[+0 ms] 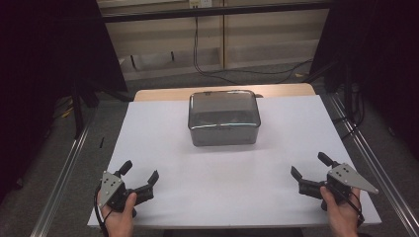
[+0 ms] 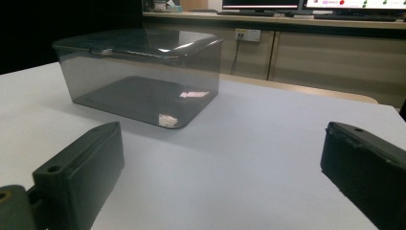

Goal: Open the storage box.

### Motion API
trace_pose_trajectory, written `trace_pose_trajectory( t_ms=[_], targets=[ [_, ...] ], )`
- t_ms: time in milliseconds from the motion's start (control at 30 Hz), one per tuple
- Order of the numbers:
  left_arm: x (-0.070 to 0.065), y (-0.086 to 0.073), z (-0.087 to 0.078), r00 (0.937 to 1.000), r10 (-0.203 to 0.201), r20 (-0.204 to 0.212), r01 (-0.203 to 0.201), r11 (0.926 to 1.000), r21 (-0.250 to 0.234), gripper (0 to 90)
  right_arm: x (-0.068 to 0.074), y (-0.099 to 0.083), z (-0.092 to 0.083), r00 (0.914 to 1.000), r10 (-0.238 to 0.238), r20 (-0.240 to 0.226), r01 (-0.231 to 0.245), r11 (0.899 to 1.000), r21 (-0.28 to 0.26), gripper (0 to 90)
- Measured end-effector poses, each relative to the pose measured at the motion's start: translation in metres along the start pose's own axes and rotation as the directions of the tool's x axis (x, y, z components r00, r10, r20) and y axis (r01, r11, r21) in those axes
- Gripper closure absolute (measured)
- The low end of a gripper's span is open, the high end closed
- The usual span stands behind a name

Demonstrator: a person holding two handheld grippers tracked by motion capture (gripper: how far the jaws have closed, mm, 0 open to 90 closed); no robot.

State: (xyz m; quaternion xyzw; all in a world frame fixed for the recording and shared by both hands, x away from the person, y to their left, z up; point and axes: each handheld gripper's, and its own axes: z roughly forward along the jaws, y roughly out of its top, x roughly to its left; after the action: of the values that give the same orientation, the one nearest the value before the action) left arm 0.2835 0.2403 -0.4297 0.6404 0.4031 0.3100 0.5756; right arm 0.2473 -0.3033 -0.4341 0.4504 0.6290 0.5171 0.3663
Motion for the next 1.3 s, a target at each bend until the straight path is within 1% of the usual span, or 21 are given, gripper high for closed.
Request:
trace_pose_trajectory(
  t_ms=[33, 100, 233, 267, 300, 400, 433, 533, 633, 667, 767, 833, 867, 900, 933, 1033, 1067, 1133, 1167, 1267, 1300],
  targets=[
    [-0.001, 0.0, 0.0, 0.9999, -0.009, 0.006, 0.009, 1.0, 0.0, 2.5, 0.001, 0.0, 0.0, 1.0, 0.0, 0.002, 0.0, 1.0, 0.001, 1.0],
    [-0.001, 0.0, 0.0, 1.0, -0.006, 0.006, 0.006, 0.9999, 0.012, 2.5, 0.001, 0.0, 0.0, 1.0, 0.008, -0.004, -0.008, 1.0, 0.005, 1.0],
    [-0.001, 0.0, 0.001, 0.9999, -0.012, 0.003, 0.012, 0.9998, 0.018, 2.5, 0.001, 0.0, 0.0, 1.0, 0.005, -0.008, -0.005, 1.0, 0.002, 0.9],
    [-0.001, 0.0, 0.0, 0.9999, -0.012, 0.0, 0.012, 0.9996, 0.024, 2.6, 0.001, -0.001, 0.001, 0.9998, 0.011, -0.015, -0.011, 1.0, 0.005, 1.2],
    [-0.002, -0.001, 0.0, 0.9996, -0.027, -0.008, 0.027, 0.9992, 0.028, 2.7, 0.001, -0.001, 0.001, 0.9996, 0.018, -0.023, -0.018, 1.0, 0.012, 1.1],
    [-0.002, 0.0, 0.0, 0.9995, -0.027, -0.017, 0.028, 0.9987, 0.043, 3.6, 0.001, -0.001, 0.002, 0.9989, 0.028, -0.038, -0.027, 0.999, 0.018, 1.2],
    [-0.003, 0.0, 0.002, 0.9991, -0.038, -0.019, 0.038, 0.9985, 0.039, 3.9, 0.002, -0.002, 0.003, 0.9992, 0.022, -0.032, -0.022, 1.0, 0.017, 1.2],
    [-0.003, 0.001, 0.003, 0.9993, -0.037, -0.011, 0.037, 0.9987, 0.035, 4.1, 0.002, -0.001, 0.005, 0.9995, 0.019, -0.026, -0.019, 1.0, 0.019, 1.2],
    [-0.002, 0.001, 0.003, 0.9991, -0.041, -0.01, 0.042, 0.9985, 0.036, 4.0, 0.004, -0.001, 0.005, 0.9991, 0.008, -0.04, -0.007, 1.0, 0.02, 1.7],
    [-0.003, 0.001, 0.002, 0.9993, -0.034, -0.016, 0.034, 0.9989, 0.033, 3.0, 0.005, -0.001, 0.005, 0.9988, -0.006, -0.048, 0.006, 1.0, 0.008, 1.8],
    [-0.003, 0.001, 0.002, 0.9994, -0.031, -0.012, 0.032, 0.9991, 0.029, 3.0, 0.007, 0.0, 0.004, 0.9984, 0.006, -0.055, -0.006, 1.0, 0.0, 1.5],
    [-0.003, 0.001, 0.002, 0.9993, -0.033, -0.015, 0.034, 0.9991, 0.024, 3.0, 0.007, 0.0, 0.004, 0.9987, 0.007, -0.051, -0.007, 1.0, 0.003, 1.3],
    [-0.004, 0.001, 0.002, 0.9993, -0.028, -0.023, 0.028, 0.9993, 0.024, 3.0, 0.008, -0.001, 0.004, 0.9989, 0.01, -0.045, -0.009, 1.0, 0.006, 1.3],
    [-0.004, 0.001, 0.002, 0.9994, -0.028, -0.022, 0.029, 0.9993, 0.022, 3.0, 0.009, 0.0, 0.004, 0.9989, 0.017, -0.045, -0.016, 1.0, 0.005, 1.3],
    [-0.004, 0.001, 0.001, 0.9994, -0.03, -0.015, 0.031, 0.9992, 0.025, 3.0, 0.01, 0.0, 0.004, 0.9987, 0.016, -0.049, -0.016, 1.0, 0.004, 1.2],
    [-0.004, 0.001, 0.001, 0.9992, -0.039, -0.013, 0.039, 0.9987, 0.034, 3.0, 0.014, 0.002, 0.006, 0.9984, 0.014, -0.055, -0.014, 1.0, 0.004, 1.0],
    [-0.004, 0.001, 0.001, 0.9993, -0.036, -0.01, 0.036, 0.9987, 0.037, 3.0, 0.017, 0.002, 0.008, 0.9981, 0.0, -0.062, 0.001, 1.0, 0.01, 0.8],
    [-0.004, 0.001, 0.001, 0.9994, -0.033, -0.012, 0.034, 0.9988, 0.036, 3.0, 0.021, 0.003, 0.009, 0.997, 0.004, -0.077, -0.003, 1.0, 0.007, 0.6],
    [-0.004, 0.001, 0.001, 0.9994, -0.033, -0.013, 0.034, 0.9988, 0.034, 3.0, 0.021, 0.003, 0.009, 0.997, 0.004, -0.077, -0.003, 1.0, 0.007, 0.6],
    [-0.004, 0.0, 0.001, 0.9992, -0.039, -0.005, 0.039, 0.9987, 0.033, 3.1, 0.027, 0.007, 0.016, 0.9953, 0.008, -0.097, -0.008, 1.0, 0.002, 0.3],
    [-0.004, 0.0, 0.001, 0.9993, -0.036, 0.006, 0.036, 0.9987, 0.036, 3.4, 0.028, 0.007, 0.017, 0.9951, 0.004, -0.099, -0.004, 1.0, 0.003, 0.2]
  ],
)
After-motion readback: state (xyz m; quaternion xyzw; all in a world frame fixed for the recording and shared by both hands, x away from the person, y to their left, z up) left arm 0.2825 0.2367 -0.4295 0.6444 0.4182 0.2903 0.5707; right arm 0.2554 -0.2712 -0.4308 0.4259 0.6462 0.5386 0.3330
